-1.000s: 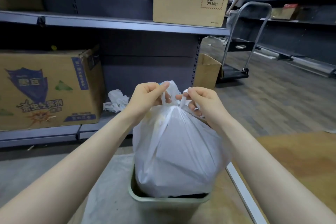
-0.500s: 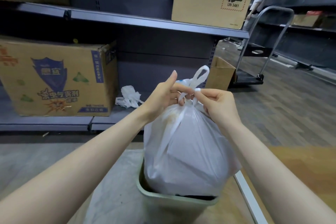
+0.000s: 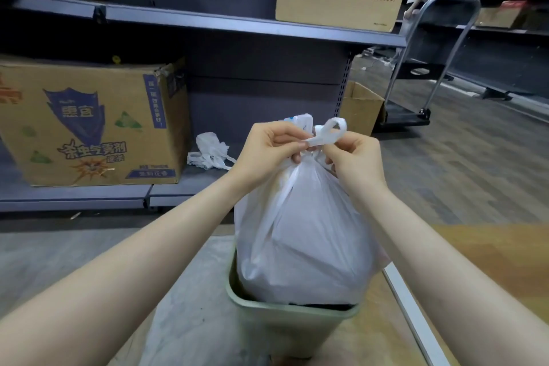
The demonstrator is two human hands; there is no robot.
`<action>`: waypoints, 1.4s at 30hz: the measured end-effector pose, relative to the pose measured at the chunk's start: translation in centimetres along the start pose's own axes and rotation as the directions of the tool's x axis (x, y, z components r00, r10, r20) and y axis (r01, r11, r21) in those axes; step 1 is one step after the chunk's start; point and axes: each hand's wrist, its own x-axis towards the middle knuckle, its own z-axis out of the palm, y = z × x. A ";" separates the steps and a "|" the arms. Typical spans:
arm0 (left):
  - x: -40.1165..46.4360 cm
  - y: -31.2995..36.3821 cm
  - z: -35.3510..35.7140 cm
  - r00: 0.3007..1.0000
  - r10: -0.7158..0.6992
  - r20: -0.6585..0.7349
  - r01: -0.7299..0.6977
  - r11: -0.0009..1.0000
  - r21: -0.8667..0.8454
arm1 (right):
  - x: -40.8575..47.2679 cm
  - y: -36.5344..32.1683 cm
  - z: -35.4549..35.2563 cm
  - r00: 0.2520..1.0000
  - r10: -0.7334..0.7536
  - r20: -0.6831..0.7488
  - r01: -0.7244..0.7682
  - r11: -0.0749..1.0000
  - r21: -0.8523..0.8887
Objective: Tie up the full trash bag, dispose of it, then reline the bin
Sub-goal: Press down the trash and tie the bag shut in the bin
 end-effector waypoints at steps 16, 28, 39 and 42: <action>-0.2 -0.3 0.2 0.996 -0.022 0.083 0.013 0.993 0.116 | -1.7 0.3 1.2 0.982 -0.182 -0.052 0.183 0.983 0.012; 0.6 0.0 -1.6 0.932 -0.288 0.221 0.311 0.947 -0.076 | -2.0 0.3 0.6 0.980 -0.177 0.089 0.181 0.983 -0.041; 0.2 0.1 -1.8 0.918 -0.354 0.181 0.373 0.924 -0.084 | -1.3 -0.3 0.0 0.930 -0.195 0.312 0.292 0.906 -0.306; 0.2 0.2 -1.8 0.915 -0.362 0.178 0.381 0.921 -0.084 | -1.3 -0.5 -0.1 0.918 -0.216 0.333 0.327 0.887 -0.327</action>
